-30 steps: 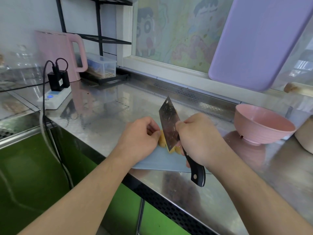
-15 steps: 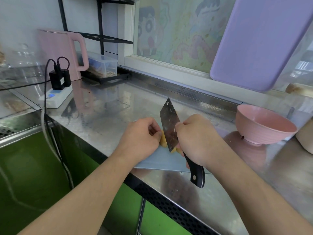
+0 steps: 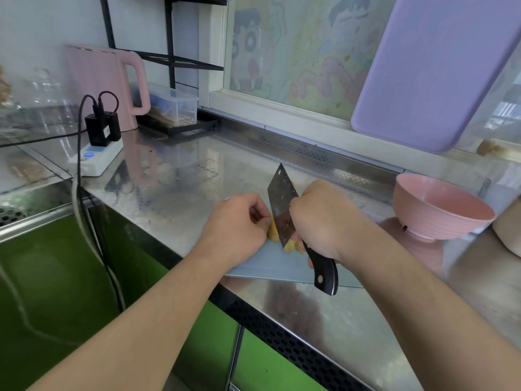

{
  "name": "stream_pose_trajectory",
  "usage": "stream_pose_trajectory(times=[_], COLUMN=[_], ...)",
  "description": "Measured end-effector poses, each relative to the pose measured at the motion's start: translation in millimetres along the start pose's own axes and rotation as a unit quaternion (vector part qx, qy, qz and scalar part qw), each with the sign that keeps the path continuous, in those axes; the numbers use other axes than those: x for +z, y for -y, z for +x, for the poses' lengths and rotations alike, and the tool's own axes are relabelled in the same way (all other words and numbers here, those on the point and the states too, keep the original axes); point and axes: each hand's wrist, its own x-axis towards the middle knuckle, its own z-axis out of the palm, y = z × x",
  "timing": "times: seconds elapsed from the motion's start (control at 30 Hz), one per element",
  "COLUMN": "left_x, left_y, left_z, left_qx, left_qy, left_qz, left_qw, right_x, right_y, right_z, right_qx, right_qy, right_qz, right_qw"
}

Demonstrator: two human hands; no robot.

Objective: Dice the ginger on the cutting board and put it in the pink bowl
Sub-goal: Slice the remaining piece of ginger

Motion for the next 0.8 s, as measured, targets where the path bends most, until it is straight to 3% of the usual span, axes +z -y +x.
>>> stream_pose_trajectory(times=[0.1, 0.2, 0.37, 0.5, 0.7, 0.8], left_x=[0, -1, -2, -3, -3, -5], left_y=[0, -1, -3, -2, -3, -5], left_z=[0, -1, -2, -3, -3, -4], left_qx=[-0.001, 0.001, 0.003, -0.002, -0.001, -0.005], left_qy=[0.000, -0.001, 0.002, 0.005, 0.004, 0.005], left_qz=[-0.002, -0.003, 0.004, 0.004, 0.006, 0.012], left_qw=[1.000, 1.000, 1.000, 1.000, 1.000, 1.000], right_x=[-5, -5, -8, -8, -4, 2], right_y=[8, 15, 26, 21, 23, 21], right_z=[-3, 0, -1, 6, 4, 9], right_qx=[-0.044, -0.072, -0.046, -0.112, -0.117, -0.072], right_qy=[0.027, 0.025, -0.012, 0.007, 0.039, 0.015], right_qz=[-0.050, -0.184, -0.221, -0.319, -0.325, -0.217], right_qw=[0.997, 0.980, 0.974, 0.941, 0.937, 0.973])
